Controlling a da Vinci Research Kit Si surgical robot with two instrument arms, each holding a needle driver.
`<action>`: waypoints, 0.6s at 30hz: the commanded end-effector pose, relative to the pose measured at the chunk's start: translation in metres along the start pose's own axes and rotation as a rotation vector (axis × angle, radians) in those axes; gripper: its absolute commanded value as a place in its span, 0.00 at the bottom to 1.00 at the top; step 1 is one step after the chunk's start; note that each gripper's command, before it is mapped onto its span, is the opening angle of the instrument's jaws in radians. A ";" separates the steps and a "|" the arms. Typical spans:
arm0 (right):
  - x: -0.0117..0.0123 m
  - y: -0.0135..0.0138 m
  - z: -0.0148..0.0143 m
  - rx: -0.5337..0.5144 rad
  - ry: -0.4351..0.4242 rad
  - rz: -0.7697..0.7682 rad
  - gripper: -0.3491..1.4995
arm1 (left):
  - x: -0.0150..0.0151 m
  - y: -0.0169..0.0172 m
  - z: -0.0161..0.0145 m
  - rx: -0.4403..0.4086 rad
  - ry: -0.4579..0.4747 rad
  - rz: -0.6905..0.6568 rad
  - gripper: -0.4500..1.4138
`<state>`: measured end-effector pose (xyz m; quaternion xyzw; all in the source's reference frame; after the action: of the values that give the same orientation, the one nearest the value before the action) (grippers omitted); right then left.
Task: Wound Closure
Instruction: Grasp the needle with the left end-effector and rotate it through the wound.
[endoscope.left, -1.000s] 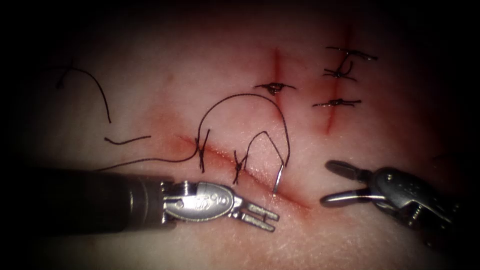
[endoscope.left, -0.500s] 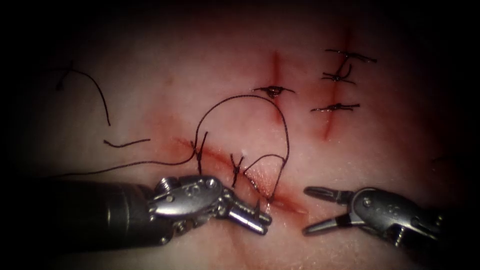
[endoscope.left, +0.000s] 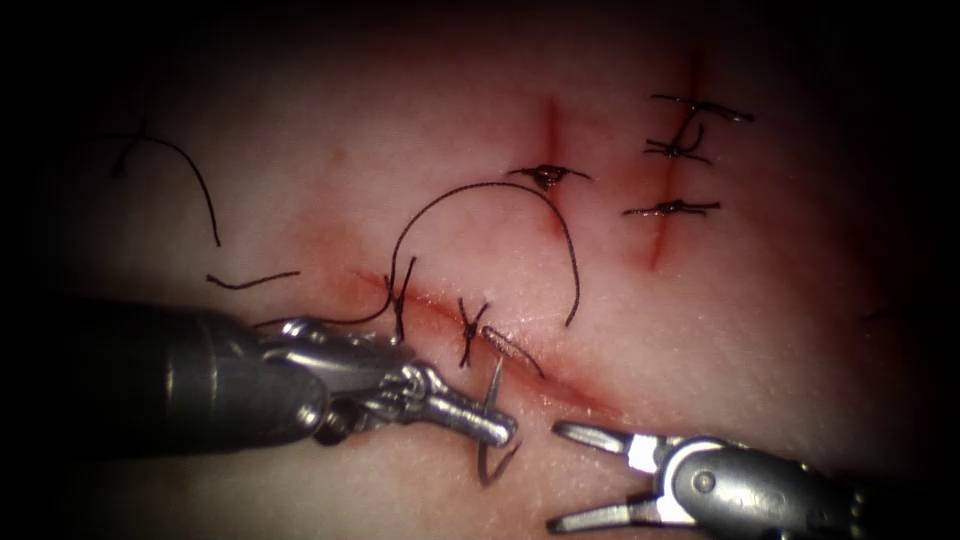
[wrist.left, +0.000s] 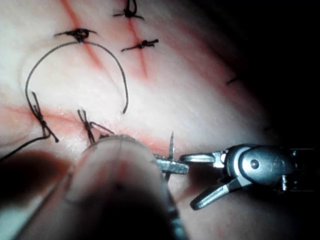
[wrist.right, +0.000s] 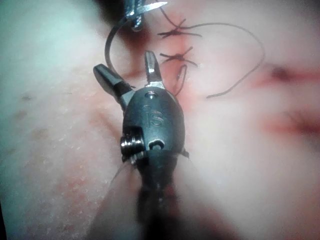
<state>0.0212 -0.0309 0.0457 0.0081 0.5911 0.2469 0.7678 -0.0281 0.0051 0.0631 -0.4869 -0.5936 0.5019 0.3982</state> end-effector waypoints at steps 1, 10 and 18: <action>-0.0001 0.0002 0.0015 -0.040 -0.015 0.003 0.82 | -0.0002 -0.0001 0.0003 -0.002 -0.001 -0.003 0.00; -0.0023 -0.0001 0.0048 -0.049 -0.073 -0.017 0.94 | -0.0002 0.0040 -0.0005 -0.031 0.008 0.119 0.00; -0.0082 -0.0003 0.0076 0.017 -0.241 -0.047 0.93 | -0.0009 0.0080 -0.0003 -0.046 -0.008 0.298 0.00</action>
<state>0.0259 -0.0326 0.0548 0.0342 0.4935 0.2233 0.8399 -0.0254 0.0046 0.0543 -0.5805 -0.5246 0.5455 0.3005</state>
